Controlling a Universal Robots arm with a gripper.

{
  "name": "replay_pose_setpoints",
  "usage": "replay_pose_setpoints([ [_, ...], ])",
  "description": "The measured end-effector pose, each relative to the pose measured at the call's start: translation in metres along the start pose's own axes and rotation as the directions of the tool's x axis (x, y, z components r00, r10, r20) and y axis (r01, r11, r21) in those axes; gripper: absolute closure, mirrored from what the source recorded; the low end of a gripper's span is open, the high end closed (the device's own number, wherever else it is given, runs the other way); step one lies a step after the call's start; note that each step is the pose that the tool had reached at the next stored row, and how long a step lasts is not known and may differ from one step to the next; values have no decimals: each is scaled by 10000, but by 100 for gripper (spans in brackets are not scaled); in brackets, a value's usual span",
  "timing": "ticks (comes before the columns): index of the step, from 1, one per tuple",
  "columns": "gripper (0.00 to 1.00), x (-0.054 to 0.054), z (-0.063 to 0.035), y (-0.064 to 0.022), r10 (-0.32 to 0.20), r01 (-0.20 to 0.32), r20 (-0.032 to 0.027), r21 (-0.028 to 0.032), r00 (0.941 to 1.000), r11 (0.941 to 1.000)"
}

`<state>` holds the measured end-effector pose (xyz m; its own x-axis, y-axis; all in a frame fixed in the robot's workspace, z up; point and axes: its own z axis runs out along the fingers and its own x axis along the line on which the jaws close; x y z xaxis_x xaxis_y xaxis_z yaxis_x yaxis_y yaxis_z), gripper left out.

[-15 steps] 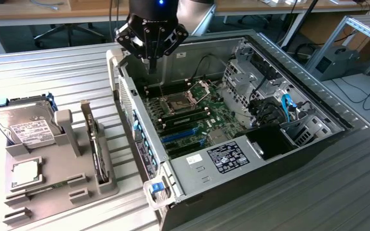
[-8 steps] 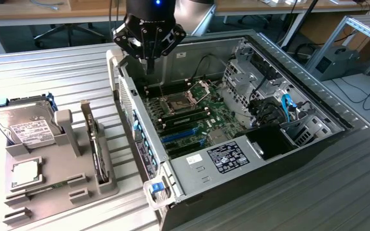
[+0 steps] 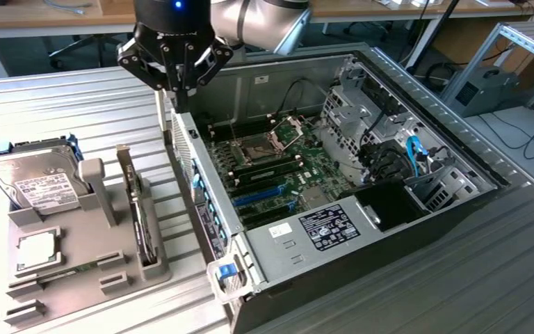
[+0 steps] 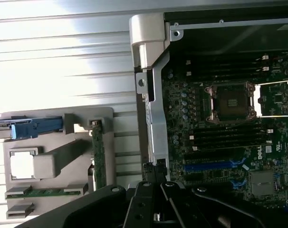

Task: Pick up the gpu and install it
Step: 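Reach for the gpu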

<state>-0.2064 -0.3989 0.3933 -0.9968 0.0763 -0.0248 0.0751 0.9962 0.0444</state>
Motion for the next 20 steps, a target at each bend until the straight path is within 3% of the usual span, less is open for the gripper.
replay_pose_setpoints([
  [20,89,161,-5,-12,0,0,0,0,10000,10000],
])
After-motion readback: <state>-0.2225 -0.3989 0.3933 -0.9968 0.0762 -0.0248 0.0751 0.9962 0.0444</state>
